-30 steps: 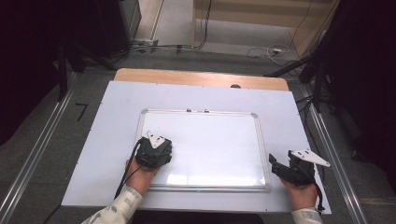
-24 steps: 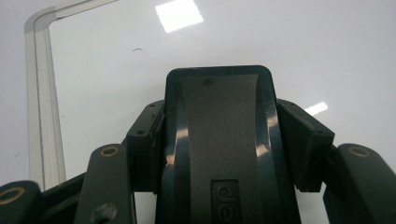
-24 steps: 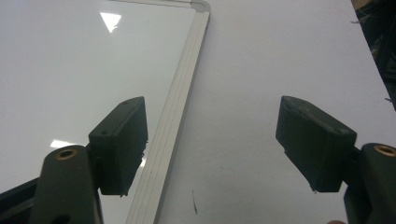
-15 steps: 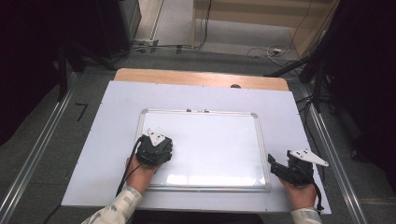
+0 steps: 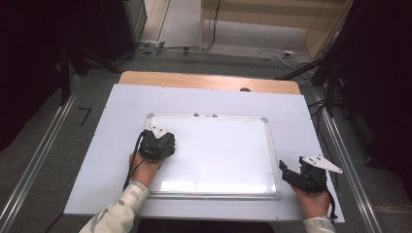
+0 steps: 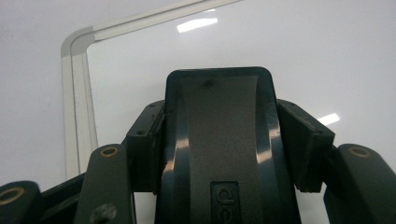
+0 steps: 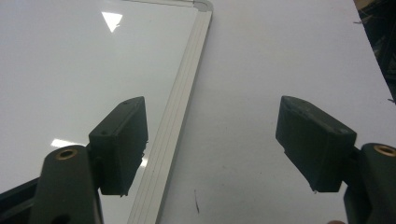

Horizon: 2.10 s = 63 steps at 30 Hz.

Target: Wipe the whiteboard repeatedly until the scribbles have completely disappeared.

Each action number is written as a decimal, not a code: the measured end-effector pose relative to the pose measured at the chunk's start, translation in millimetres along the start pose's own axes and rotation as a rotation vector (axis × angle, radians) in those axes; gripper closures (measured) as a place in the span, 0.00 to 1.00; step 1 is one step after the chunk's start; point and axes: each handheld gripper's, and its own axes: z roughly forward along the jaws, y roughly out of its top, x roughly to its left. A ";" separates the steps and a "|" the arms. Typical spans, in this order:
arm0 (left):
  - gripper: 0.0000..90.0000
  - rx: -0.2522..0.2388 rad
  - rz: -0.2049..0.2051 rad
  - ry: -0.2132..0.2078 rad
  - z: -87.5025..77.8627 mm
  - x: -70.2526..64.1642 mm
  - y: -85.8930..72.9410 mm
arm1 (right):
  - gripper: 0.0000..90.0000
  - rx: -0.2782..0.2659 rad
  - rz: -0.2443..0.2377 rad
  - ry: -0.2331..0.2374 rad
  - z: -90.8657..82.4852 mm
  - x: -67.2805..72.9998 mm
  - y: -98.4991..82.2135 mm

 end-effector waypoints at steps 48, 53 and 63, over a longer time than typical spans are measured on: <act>0.45 -0.097 -0.127 -0.030 -29.6 20.9 12.2 | 0.26 -0.006 0.008 0.010 0.7 -2.7 1.8; 0.45 -0.113 -0.147 -0.040 -36.7 25.7 11.3 | 0.26 -0.005 0.005 0.012 1.9 -1.7 2.2; 0.45 -0.130 -0.156 -0.055 -43.6 23.5 11.2 | 0.26 -0.003 -0.001 0.016 2.4 -0.7 2.4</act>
